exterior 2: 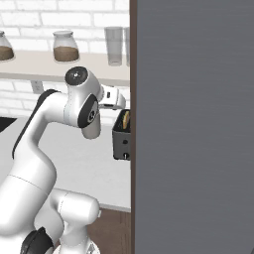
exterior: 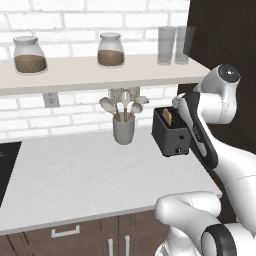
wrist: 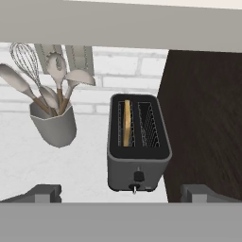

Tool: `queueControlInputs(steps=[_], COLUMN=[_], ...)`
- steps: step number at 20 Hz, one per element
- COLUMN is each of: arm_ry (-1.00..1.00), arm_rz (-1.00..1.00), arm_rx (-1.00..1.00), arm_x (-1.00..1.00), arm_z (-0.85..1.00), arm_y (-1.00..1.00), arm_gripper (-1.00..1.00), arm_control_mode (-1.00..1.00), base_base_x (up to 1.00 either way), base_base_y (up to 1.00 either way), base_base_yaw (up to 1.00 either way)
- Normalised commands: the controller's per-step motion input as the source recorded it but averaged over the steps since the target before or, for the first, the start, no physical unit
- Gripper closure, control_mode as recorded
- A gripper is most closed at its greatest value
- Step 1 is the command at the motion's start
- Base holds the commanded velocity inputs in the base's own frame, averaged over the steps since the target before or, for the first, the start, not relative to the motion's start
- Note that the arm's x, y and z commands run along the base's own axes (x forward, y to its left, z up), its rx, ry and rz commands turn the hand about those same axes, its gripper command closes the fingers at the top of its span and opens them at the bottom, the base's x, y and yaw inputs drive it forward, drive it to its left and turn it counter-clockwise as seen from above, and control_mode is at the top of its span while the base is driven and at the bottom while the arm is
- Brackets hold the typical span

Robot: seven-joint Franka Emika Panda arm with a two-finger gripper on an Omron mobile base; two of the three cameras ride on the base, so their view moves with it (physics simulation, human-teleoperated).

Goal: Start the toaster. Once the lever pops up, take the bread to the plate on the dining counter.

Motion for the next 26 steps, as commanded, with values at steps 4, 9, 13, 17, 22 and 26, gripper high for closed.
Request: queueControlInputs(steps=[4, 9, 13, 17, 22, 26], arm_ry=[-0.09, -0.09, -0.06, 0.0, 0.0, 0.03], arm_rz=[-0.01, 0.0, 0.0, 0.0, 0.0, 0.0], arm_rx=[-0.03, 0.0, 0.0, 0.0, 0.0, 0.0], arm_x=[-0.04, 0.0, 0.01, 0.18, 0.31, 0.41], arm_z=[-0.17, -0.35, -0.45, -0.38, -0.19, -0.08], arm_y=[0.0, -0.09, -0.1, -0.09, -0.05, -0.07], arm_gripper=[-1.0, -1.0, -1.0, -1.0, -1.0, -1.0], arm_control_mode=[-1.0, -1.0, -1.0, -1.0, -1.0, -1.0], base_base_x=[0.0, 0.0, 0.0, 0.0, 0.0, 0.0], base_base_y=[0.0, 0.0, 0.0, 0.0, 0.0, 0.0], base_base_yaw=[0.0, 0.0, 0.0, 0.0, 0.0, 0.0])
